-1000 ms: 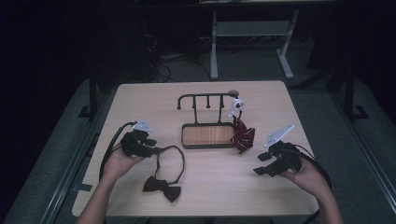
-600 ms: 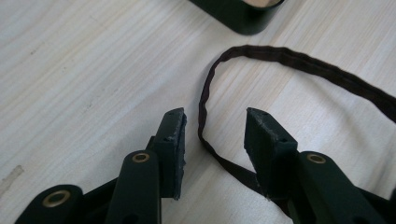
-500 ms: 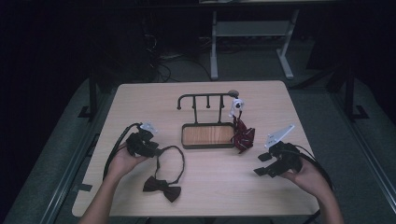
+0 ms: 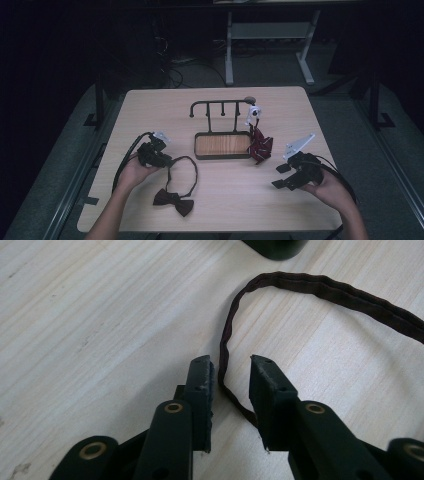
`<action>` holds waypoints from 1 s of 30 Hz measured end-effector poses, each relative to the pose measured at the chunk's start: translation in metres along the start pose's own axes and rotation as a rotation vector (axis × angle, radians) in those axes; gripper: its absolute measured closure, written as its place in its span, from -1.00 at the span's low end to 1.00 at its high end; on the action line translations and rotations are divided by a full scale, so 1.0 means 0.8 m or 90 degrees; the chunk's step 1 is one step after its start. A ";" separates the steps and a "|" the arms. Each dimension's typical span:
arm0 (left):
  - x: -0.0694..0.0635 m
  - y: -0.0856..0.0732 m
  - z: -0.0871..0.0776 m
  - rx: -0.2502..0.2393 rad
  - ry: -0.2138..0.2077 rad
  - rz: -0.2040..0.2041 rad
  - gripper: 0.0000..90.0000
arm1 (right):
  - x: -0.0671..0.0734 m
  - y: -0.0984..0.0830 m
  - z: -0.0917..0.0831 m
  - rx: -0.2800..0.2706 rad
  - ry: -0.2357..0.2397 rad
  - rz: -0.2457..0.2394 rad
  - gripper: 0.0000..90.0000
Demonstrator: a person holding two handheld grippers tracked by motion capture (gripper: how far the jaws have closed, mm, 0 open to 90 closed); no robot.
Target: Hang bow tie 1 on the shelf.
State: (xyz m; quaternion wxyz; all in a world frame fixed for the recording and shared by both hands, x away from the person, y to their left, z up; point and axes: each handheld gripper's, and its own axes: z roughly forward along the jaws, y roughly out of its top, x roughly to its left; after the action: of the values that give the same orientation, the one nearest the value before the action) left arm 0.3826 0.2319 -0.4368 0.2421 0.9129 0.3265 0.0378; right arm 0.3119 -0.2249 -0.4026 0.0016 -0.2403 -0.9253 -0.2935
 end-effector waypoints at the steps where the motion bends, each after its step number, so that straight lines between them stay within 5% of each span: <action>1: 0.000 0.001 0.001 0.004 0.000 0.005 0.59 | 0.000 0.000 0.000 0.000 0.000 0.000 -0.13; 22: -0.004 0.009 0.011 0.039 0.015 0.048 0.93 | 0.002 0.001 -0.003 -0.006 -0.005 -0.005 -0.14; 30: -0.003 0.007 0.011 0.037 0.010 0.039 0.99 | 0.001 0.000 -0.003 -0.009 -0.001 -0.001 -0.14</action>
State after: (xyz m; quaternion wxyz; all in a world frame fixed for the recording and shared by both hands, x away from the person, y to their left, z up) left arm 0.3859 0.2227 -0.4418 0.2114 0.9289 0.3010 0.0431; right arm 0.3106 -0.2260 -0.4005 -0.0008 -0.2397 -0.9234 -0.2999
